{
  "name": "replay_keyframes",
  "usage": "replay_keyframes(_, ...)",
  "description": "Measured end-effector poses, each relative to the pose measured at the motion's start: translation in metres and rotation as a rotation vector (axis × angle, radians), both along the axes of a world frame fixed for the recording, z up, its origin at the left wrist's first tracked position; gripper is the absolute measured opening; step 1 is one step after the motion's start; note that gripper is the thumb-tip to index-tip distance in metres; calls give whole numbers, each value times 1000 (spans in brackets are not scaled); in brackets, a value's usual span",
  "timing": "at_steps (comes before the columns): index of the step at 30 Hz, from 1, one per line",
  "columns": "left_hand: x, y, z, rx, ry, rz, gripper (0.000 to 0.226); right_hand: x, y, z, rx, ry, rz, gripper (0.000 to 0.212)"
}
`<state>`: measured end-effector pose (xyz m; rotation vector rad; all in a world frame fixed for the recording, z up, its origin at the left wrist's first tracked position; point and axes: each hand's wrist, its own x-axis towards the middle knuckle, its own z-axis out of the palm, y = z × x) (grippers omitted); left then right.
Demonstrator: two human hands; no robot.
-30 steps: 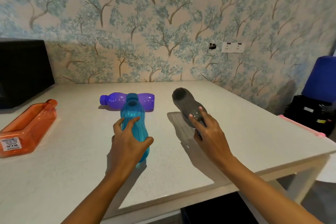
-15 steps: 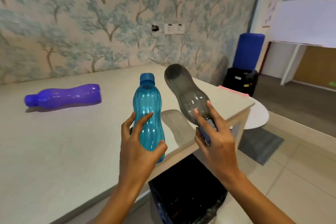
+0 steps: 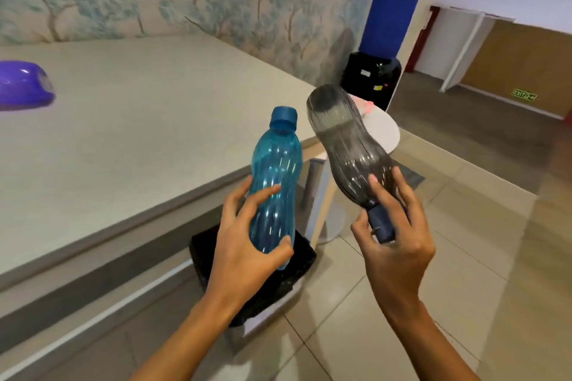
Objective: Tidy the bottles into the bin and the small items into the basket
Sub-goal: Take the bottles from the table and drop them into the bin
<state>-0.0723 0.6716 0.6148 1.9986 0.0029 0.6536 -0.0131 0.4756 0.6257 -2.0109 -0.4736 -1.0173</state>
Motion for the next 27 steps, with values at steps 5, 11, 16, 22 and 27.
replay_keyframes(5, 16, -58, -46, 8, 82, -12, 76, 17, -55, -45, -44, 122, -18, 60)
replay_keyframes(11, 21, -87, -105, 70, 266, 24, 76, 29, -87, -100, -46, 295, 17, 56)
replay_keyframes(16, 28, -67, -163, 77, 534, 118, 77, 50, -79, -143, -34, 490, 80, 55)
replay_keyframes(22, 67, -18, -239, 81, 784, 233, 73, 82, -46, -196, -13, 706, 157, 57)
replay_keyframes(27, 120, 22, -314, 108, 910, 259, 71, 107, -25, -241, 22, 782, 168, 55)
